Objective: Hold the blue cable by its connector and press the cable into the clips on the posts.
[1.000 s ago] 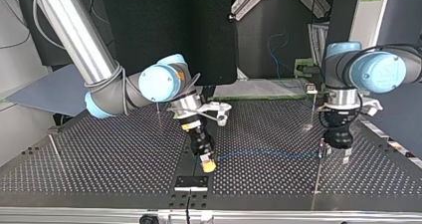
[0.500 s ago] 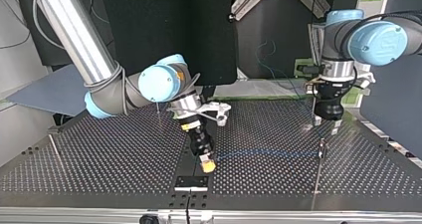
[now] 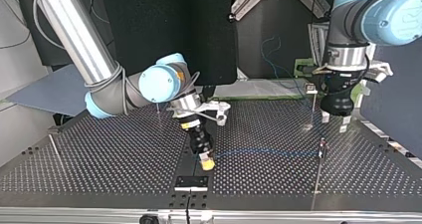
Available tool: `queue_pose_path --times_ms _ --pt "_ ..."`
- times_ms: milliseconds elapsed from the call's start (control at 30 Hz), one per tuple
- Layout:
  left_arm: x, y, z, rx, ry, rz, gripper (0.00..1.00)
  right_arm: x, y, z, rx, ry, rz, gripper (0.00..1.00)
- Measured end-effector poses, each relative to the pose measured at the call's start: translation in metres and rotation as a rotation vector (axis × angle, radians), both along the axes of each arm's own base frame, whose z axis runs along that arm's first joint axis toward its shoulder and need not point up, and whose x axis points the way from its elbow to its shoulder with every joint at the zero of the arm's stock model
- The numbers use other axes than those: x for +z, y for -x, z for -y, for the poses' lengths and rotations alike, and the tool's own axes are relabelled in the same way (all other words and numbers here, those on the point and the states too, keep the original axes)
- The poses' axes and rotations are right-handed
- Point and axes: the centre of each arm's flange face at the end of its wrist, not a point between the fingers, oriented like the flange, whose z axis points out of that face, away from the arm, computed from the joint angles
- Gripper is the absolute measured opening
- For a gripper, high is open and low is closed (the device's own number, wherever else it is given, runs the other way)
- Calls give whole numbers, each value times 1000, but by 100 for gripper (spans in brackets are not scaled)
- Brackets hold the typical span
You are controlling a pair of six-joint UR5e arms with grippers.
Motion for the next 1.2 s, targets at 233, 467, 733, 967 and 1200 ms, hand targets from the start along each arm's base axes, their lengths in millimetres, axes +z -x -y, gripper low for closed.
queue_pose_path --times_ms 233,467,733,967,1200 --pt "6 5 8 -16 -62 0 98 -2 2 1 -12 -7 -6 0" --pt "10 5 15 -32 -120 6 98 -4 2 1 -19 -10 -9 0" --pt "12 0 18 -29 -185 4 98 -5 2 1 -20 -11 -12 0" --pt "17 -6 22 -36 -248 12 98 -5 2 1 -20 -11 -12 0" --pt "29 -1 24 -35 -307 44 98 -5 2 1 -20 -12 -13 0"
